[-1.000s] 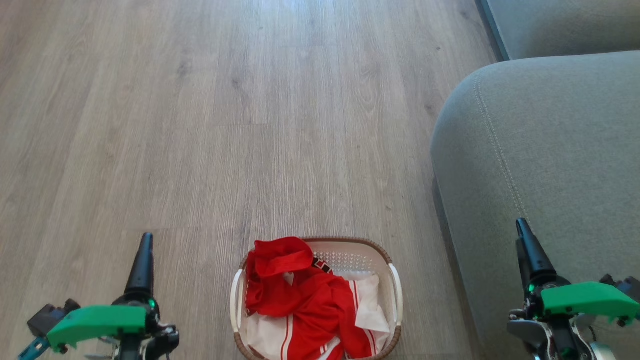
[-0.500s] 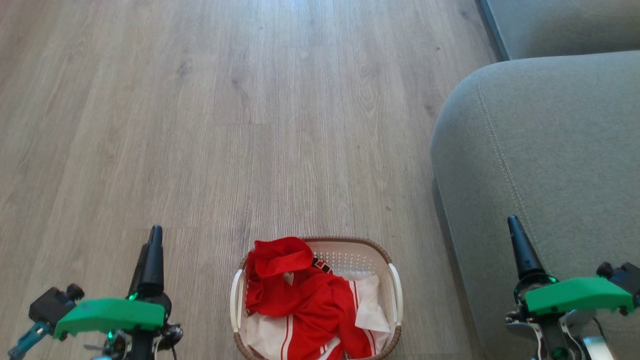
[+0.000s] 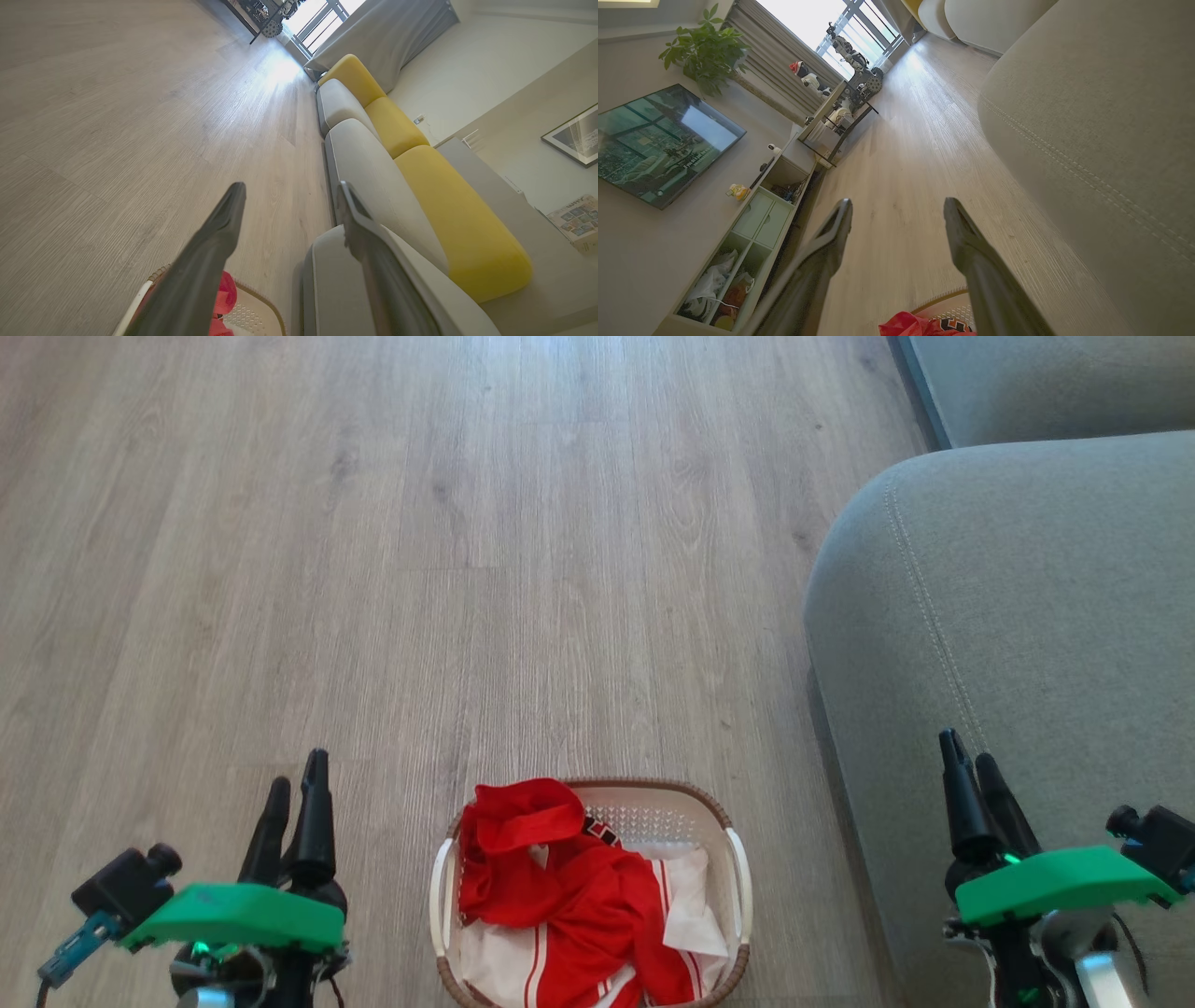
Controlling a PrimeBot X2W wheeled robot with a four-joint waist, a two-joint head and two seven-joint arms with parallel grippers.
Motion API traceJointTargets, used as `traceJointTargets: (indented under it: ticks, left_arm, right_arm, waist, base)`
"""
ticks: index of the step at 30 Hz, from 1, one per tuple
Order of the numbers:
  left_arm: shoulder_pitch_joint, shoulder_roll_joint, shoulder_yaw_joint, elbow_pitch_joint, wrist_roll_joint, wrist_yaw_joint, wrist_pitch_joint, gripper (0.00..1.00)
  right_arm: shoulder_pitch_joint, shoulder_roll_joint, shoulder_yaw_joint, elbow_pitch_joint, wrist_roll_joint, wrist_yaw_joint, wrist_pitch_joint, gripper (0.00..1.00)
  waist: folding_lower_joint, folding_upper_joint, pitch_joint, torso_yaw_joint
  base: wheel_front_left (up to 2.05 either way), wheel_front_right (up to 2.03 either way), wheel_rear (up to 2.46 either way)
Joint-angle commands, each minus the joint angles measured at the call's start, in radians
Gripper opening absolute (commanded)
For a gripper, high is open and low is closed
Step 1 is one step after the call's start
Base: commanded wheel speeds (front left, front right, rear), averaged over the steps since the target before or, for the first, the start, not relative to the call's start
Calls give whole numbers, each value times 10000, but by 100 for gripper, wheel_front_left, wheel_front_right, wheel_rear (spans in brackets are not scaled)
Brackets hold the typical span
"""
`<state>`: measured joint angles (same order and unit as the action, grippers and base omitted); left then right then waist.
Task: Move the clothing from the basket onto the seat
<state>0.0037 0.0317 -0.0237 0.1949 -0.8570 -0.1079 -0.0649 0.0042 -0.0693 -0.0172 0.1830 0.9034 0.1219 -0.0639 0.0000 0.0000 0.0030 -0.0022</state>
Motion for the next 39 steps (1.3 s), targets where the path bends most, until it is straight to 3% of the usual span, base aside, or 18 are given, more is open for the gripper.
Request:
traceJointTargets:
  ticks: [1,39]
  left_arm:
    - [-605,128,71,-463,445,33,-185,100]
    - [-771,163,-387,-1066,5026,201,-1296,100]
  right_arm:
    - [-432,-113,179,-471,-479,46,-180,100]
    - [-462,-156,723,-1280,-5124,73,-1300,100]
  waist:
    - [0,0,7,0]
    - [0,0,-29,-39]
  base:
    - [0,0,0]
    - [0,0,0]
